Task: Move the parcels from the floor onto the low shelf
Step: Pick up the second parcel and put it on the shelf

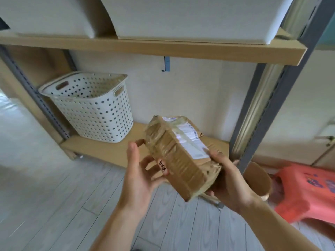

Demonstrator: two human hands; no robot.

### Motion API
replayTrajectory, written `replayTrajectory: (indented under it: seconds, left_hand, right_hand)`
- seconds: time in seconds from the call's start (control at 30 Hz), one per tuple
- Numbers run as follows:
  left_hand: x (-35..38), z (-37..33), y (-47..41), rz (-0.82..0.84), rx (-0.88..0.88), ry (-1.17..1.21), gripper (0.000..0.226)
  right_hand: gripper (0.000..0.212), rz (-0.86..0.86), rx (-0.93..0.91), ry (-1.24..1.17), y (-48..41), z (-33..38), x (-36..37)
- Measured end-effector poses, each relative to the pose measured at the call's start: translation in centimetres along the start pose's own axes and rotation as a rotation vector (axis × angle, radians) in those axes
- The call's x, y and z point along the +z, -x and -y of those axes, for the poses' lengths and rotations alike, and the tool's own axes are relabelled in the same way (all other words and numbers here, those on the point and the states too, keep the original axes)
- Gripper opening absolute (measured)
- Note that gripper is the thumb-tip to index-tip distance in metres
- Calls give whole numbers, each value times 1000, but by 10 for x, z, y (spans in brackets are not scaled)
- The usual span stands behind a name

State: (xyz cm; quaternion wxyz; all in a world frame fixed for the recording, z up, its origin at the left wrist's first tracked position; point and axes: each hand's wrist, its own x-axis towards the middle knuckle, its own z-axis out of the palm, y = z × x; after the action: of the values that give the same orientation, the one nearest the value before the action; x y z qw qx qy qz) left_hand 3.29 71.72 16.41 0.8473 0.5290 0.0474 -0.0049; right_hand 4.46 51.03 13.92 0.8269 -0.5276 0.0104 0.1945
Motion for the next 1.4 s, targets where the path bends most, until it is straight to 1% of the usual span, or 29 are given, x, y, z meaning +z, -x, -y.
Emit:
replayTrajectory:
  seconds: [0.03,0.07,0.1,0.13,0.17,0.2,0.27,0.3,0.37,0.43,0.47,0.5,0.53,0.57,0.6,0.63,0.7,0.77,0.83,0.87,0.9,0.97,1.03,1.07,1.13,1.17,1.23,1.3,1.4]
  left_hand:
    - [-6,-7,-3,-17,27,8,74]
    - [-12,-12,-6,-32,42,-22,73]
    - [-18,-13,-8,-15,36,-62,79]
    - [-19,-15,-7,42,6,-101,86]
    - [-22,-13,-5,108,-38,-147,87]
    - [-21,-12,-1,157,-70,-210,79]
    - [-20,-8,1,158,-74,-285,58]
    - [-20,-6,1,136,-46,-317,48]
    - [-21,-7,1,75,83,-437,39]
    - [-24,-10,0,-42,202,-526,46]
    - [-29,-11,-1,-143,211,-555,58]
    - [-34,-11,-4,-229,173,-549,74]
    - [-39,-11,-7,-250,81,-495,92]
    - [-43,-10,-11,-190,-51,-423,102]
    - [-44,-9,-12,-77,-154,-401,104]
    - [-45,-6,-13,12,-145,-479,102]
    - [-52,2,-18,-3,62,-772,92]
    - [-56,4,-23,-57,247,-992,90]
    - [-60,7,-26,8,399,-1130,92]
    - [-62,10,-28,63,453,-1189,92]
    - [-64,11,-28,122,505,-1259,94]
    - [-69,14,-28,238,596,-1406,98]
    - [-75,17,-27,295,643,-1487,99]
    - [-80,21,-28,302,669,-1506,99]
    - [-88,25,-29,265,604,-1524,104]
    - [-92,26,-31,202,498,-1530,111]
    - [-104,23,-34,92,216,-1523,123]
    - [-115,18,-33,113,-36,-1495,114]
    - [-128,14,-29,309,-290,-1502,84]
  right_hand:
    - [63,-28,51,-44,3,5,0]
    - [65,-45,112,-65,4,8,-3]
    - [70,-43,174,-66,6,11,-4]
    - [74,-30,219,-39,6,10,-8]
    - [75,-32,257,-5,6,8,-9]
    - [72,-38,282,25,6,5,-9]
    - [71,-70,320,22,3,-1,-8]
    - [75,-67,312,10,0,-3,-8]
    - [82,-35,267,-4,-7,-3,-11]
    - [68,17,213,-8,-12,-5,-12]
    - [66,69,169,-22,-17,-9,-12]
    - [68,136,135,-36,-20,-14,-7]
    - [63,180,98,-42,-24,-22,-4]
    - [54,190,61,-9,-26,-31,0]
    - [47,182,18,88,-28,-39,4]
    - [42,152,-19,225,-29,-43,10]
    - [45,49,-72,419,-34,-45,10]
    - [58,-61,-55,340,-37,-37,6]
    - [85,-66,31,237,-43,-30,-2]
    - [90,-53,58,240,-47,-26,-7]
    - [84,-36,53,272,-47,-19,-6]
    - [61,8,51,387,-55,-9,-12]
    - [67,160,139,498,-66,-5,-20]
    - [64,252,195,564,-72,-7,-24]
    - [50,288,267,591,-89,-16,-31]
    - [49,259,272,565,-97,-20,-28]
    - [52,114,214,548,-125,-34,-23]
    - [58,-82,128,642,-161,-48,-18]
    - [55,-256,-16,965,-219,-63,-13]
